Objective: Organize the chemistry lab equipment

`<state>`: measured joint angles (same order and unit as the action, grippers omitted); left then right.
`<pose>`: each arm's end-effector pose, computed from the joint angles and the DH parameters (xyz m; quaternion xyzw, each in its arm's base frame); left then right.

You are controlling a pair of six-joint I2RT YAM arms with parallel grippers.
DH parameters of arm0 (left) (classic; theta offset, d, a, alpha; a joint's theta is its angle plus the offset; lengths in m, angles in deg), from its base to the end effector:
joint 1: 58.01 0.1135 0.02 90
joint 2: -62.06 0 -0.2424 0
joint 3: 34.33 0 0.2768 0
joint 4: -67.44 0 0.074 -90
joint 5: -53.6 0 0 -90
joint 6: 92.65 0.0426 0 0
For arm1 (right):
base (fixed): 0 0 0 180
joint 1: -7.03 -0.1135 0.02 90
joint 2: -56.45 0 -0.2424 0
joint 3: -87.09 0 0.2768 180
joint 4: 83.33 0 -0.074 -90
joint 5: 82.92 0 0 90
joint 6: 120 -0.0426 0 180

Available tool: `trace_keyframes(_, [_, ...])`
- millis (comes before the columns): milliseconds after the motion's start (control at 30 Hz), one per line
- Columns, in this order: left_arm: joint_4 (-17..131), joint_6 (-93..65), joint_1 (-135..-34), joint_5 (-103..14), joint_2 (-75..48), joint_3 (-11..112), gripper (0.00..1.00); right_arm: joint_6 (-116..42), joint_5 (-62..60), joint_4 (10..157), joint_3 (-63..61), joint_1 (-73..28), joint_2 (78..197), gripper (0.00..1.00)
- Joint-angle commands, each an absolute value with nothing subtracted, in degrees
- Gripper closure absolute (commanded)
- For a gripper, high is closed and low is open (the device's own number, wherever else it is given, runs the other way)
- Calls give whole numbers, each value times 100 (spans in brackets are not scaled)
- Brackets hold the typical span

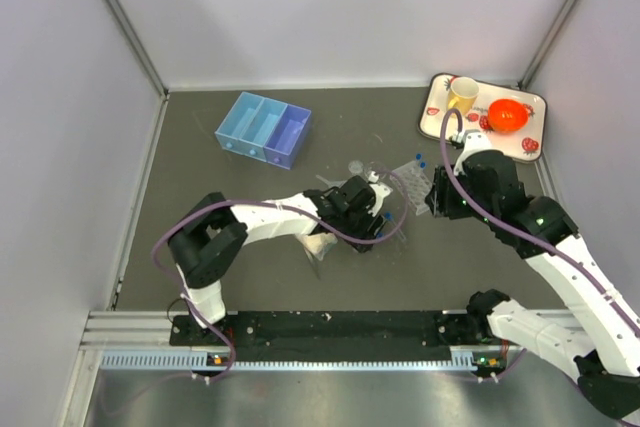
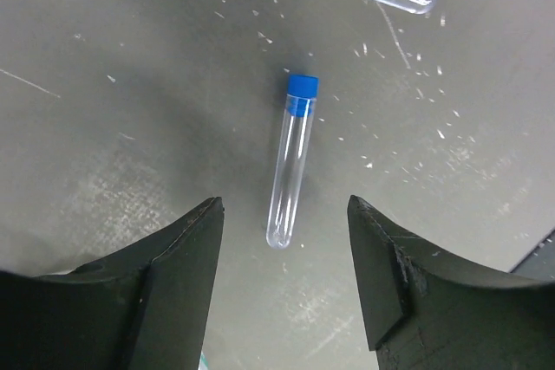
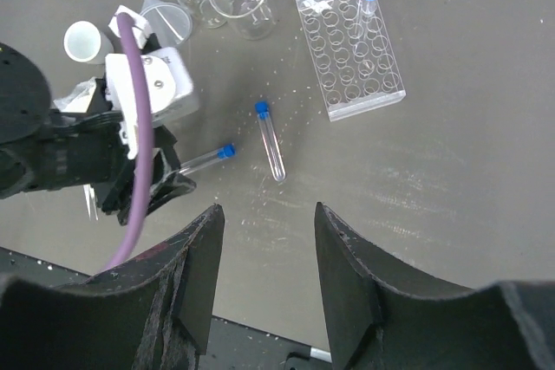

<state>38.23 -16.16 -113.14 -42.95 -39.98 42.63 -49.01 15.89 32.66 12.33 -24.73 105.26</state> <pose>0.2185 -0.3221 0.1388 0.3540 0.8821 -0.2175 0.2222 0.1741 0.1001 0.3455 -0.0661 0.8946 0.1248 0.4241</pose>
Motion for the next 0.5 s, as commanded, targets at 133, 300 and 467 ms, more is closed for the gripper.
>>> trace_keyframes(133, [3866, -1548, -11408, -3738, -4508, 4612, 39, -4793, 1560, 3238, 1190, -2522, 10461, 53])
trace_keyframes(300, [3840, -1583, -11470, -3684, -4596, 4542, 49, -4811, 1604, 3255, 1225, -2522, 10452, 53])
trace_keyframes(467, [3822, -1644, -11584, -3368, -4561, 4410, 61, -4855, 1578, 3282, 1313, -2522, 10426, 54])
